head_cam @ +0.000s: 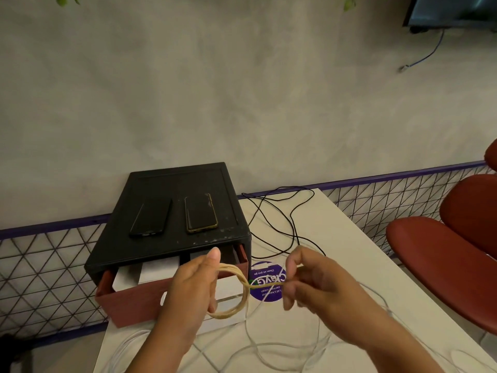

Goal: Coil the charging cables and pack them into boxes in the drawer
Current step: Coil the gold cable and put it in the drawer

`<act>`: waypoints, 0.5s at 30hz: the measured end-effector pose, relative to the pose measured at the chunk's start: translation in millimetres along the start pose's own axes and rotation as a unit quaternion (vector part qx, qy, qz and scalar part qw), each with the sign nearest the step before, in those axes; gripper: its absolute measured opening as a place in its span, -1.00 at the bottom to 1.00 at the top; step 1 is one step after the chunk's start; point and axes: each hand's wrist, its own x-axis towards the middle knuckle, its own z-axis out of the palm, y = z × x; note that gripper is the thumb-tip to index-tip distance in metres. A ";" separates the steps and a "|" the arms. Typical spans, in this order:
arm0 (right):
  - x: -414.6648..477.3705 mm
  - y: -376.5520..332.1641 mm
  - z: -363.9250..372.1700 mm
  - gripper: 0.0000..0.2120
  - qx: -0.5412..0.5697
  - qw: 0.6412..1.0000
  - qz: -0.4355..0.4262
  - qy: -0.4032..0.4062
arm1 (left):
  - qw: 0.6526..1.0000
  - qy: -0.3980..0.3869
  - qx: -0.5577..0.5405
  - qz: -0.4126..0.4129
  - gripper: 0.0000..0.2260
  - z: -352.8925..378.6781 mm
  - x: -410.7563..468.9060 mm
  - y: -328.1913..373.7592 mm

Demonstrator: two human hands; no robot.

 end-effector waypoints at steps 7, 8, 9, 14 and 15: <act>9.5 29.7 8.1 -0.73 -0.429 0.875 -0.154 0.164 | 0.959 -0.132 -0.237 -0.078 -0.60 4.4 -11.8 13.8; 9.3 30.4 12.3 -0.72 -0.441 0.864 -0.166 0.178 | 0.956 -0.131 -0.250 -0.083 -0.62 6.2 -12.5 13.4; 8.7 30.6 17.7 -0.71 -0.438 0.863 -0.166 0.188 | 0.952 -0.129 -0.262 -0.088 -0.65 7.7 -13.5 13.7; 3.1 18.7 36.5 -0.78 -0.065 0.993 0.009 0.098 | 0.944 -0.130 -0.289 -0.086 -0.64 13.5 -15.2 9.3; 3.6 18.7 38.3 -0.72 0.017 0.996 0.025 0.081 | 0.944 -0.136 -0.291 -0.081 -0.64 15.0 -15.9 8.3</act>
